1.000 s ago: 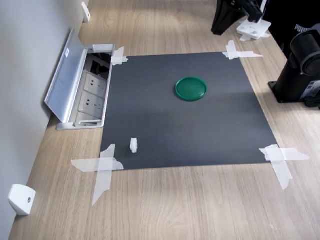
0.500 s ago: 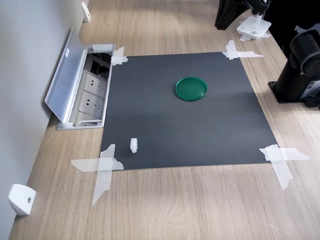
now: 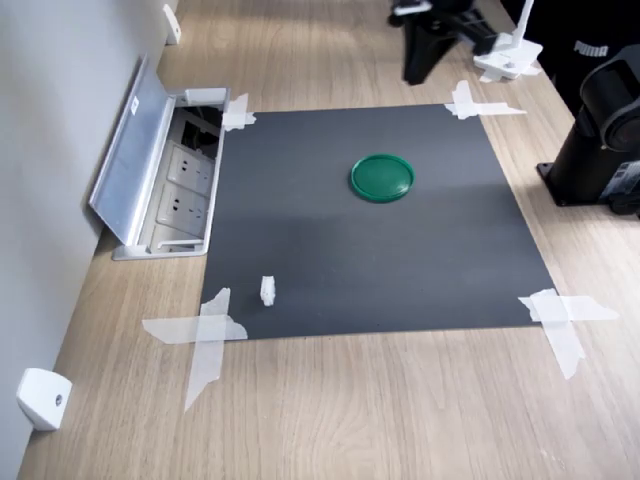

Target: Grasp a white terminal and put it on the green lid.

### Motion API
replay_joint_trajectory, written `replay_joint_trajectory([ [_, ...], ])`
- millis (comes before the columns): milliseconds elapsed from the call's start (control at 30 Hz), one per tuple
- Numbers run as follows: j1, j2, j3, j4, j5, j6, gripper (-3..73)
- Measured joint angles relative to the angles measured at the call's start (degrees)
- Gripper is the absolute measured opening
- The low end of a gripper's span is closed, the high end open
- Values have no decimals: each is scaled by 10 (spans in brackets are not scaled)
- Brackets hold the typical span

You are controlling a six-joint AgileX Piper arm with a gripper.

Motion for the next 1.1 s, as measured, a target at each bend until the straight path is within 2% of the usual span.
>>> replay_joint_trajectory([
  [233,102,92,-112,-48,1,-13,-8],
  [467,180,192,-227,-50,17,-13,-8],
  [667,236,268,-313,-24,24,-13,-8],
  [867,262,321,-342,9,33,-30,2],
  [1000,262,351,-342,34,36,-43,67],
  [1100,262,360,-342,44,37,-48,171],
])
